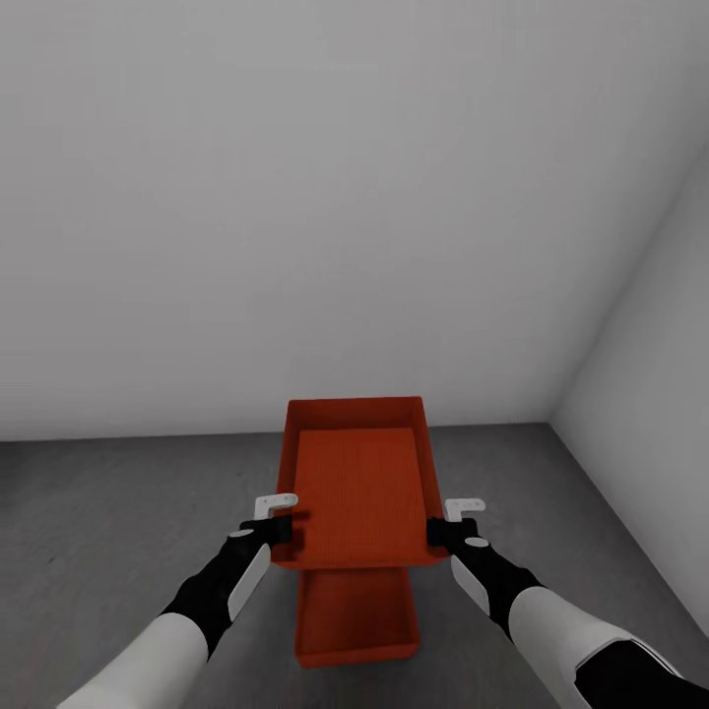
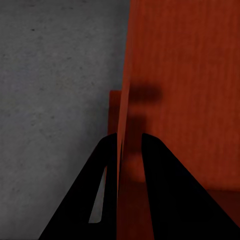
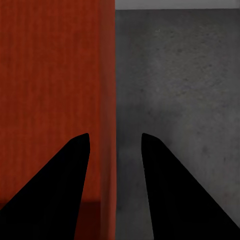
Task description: Move the two storage containers from the living room to the garage. In the garage, place one container on the floor and stack the other container on top of it (either order is fine).
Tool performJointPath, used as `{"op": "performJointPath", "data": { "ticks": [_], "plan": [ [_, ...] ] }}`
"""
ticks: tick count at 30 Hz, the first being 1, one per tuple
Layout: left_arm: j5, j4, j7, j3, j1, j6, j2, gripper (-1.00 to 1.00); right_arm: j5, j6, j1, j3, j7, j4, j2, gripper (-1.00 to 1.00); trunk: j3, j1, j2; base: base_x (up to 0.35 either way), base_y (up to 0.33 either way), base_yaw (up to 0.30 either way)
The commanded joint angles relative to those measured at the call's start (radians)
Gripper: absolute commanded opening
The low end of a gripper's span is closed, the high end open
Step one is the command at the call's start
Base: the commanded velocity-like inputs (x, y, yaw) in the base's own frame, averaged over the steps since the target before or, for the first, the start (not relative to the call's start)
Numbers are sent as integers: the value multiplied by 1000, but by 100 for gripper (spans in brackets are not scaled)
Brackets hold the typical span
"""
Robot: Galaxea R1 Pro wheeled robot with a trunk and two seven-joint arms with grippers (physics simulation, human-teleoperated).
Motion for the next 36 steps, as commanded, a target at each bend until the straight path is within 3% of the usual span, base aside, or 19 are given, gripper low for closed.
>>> {"op": "performJointPath", "data": {
  "ticks": [1,36],
  "plan": [
    [-22,-4,16,13,-1,-8,2,-100,-12,-3,-1,-18,-2,15,-6,-100,-3,0,-2,0,0,0],
    [-22,-4,16,13,-1,-8,2,-100,-12,-3,-1,-18,-2,15,-6,-100,-60,0,-2,0,0,0]
  ]
}}
